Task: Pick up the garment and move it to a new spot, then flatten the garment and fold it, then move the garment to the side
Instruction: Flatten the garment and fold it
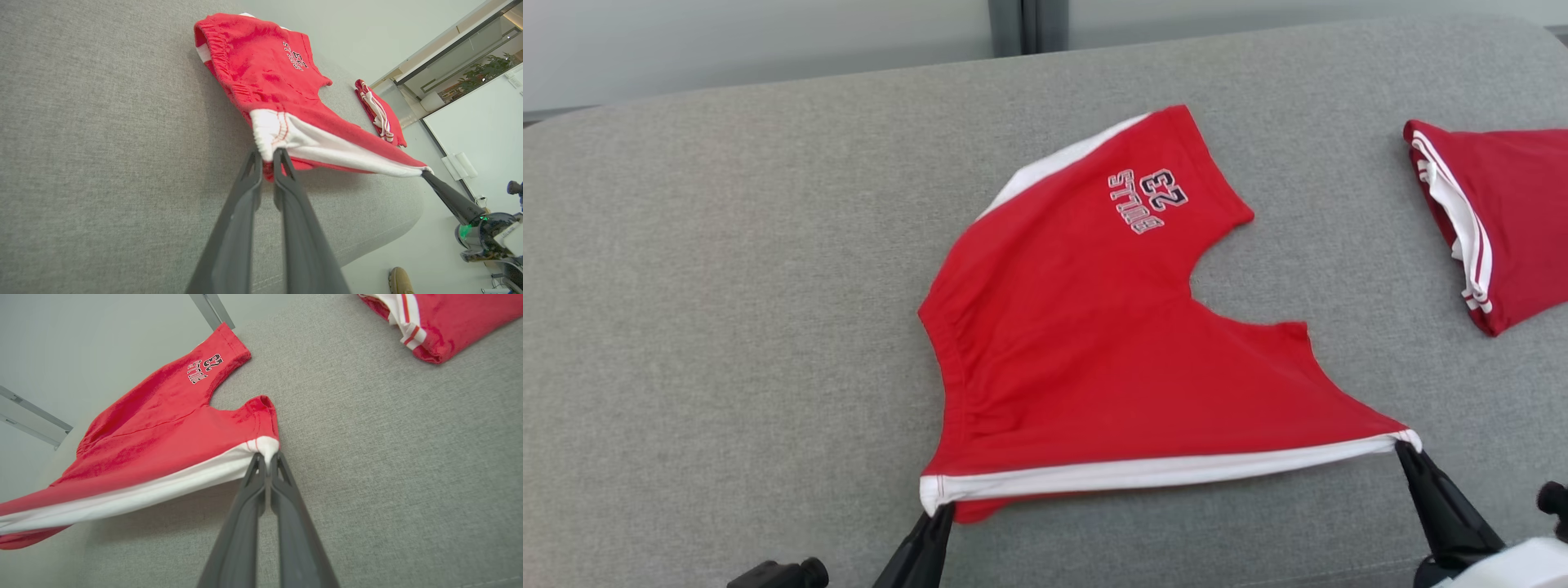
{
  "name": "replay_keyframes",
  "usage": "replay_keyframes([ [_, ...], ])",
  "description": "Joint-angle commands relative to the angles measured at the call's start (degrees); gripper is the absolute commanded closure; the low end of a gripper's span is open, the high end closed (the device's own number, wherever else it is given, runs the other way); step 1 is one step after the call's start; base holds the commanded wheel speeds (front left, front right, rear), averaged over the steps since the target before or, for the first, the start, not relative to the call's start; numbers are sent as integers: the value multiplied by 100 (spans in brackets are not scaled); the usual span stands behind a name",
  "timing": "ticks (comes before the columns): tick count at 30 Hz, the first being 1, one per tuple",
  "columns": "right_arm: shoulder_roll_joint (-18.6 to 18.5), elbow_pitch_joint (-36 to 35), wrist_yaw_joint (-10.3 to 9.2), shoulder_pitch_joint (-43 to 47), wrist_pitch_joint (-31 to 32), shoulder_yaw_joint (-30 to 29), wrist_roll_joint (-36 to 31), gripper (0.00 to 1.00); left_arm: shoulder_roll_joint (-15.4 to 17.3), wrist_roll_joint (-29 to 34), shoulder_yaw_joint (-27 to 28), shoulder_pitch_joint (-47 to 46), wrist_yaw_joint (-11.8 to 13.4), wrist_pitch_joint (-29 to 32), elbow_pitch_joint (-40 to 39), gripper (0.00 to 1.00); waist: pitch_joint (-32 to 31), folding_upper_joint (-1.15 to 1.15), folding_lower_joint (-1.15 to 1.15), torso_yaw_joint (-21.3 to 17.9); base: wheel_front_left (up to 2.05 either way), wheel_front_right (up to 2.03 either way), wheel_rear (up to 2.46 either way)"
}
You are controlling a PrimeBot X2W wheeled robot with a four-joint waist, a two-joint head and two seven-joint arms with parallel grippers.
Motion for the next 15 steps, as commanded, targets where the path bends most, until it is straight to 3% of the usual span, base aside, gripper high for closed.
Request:
replay_keyframes([
  [1,-39,-197,-12,145,92,-111,31,100,109,-80,46,133,45,47,-120,100,-132,0,1,122,0,0,0],
  [7,-171,-863,-11,54,658,-597,147,100,167,-436,53,188,44,375,-647,100,-147,0,1,172,0,0,0],
  [15,-427,-447,-9,-1899,1707,-428,87,100,-355,-1127,345,-919,176,968,-624,100,431,0,1,370,0,0,0],
])
